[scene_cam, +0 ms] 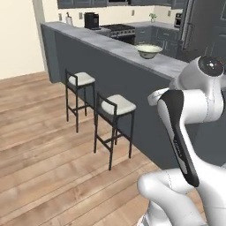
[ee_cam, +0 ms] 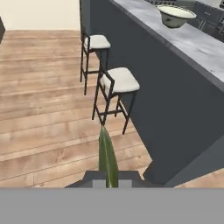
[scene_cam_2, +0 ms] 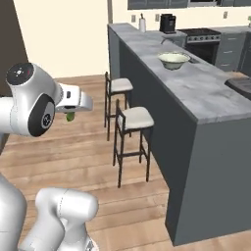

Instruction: There is a bowl on the dining counter. Grab a lemon wedge from the fridge and place it in the bowl. Then get the liquor bottle and glass cup from the cabinet and place them next to the bowl.

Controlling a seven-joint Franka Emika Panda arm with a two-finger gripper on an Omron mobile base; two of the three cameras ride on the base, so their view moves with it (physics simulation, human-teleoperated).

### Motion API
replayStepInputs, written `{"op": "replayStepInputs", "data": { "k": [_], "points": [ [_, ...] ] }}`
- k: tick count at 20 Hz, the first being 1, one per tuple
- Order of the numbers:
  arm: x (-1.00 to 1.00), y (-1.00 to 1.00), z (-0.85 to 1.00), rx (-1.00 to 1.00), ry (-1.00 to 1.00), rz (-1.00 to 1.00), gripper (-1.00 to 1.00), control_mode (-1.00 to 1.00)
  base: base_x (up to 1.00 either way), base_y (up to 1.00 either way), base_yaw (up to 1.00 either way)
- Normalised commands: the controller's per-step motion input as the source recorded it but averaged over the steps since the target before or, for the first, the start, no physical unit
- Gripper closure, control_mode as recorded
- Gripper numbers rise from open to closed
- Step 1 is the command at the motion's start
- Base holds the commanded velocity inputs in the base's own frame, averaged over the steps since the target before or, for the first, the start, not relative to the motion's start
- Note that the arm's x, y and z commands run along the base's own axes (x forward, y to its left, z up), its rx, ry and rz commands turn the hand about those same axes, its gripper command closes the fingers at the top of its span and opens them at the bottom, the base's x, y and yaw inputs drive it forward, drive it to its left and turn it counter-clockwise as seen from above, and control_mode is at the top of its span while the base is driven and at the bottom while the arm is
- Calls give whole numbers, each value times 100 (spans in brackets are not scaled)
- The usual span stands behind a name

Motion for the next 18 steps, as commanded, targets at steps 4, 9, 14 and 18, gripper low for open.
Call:
{"op": "replayStepInputs", "data": {
  "k": [4,9,14,18],
  "points": [
    [0,0,0,0,0,0,100,100,55,68,-50],
    [0,0,0,0,0,0,100,100,47,67,-50],
    [0,0,0,0,0,0,100,100,29,71,-49],
    [0,0,0,0,0,0,100,100,2,79,-48]
  ]
}}
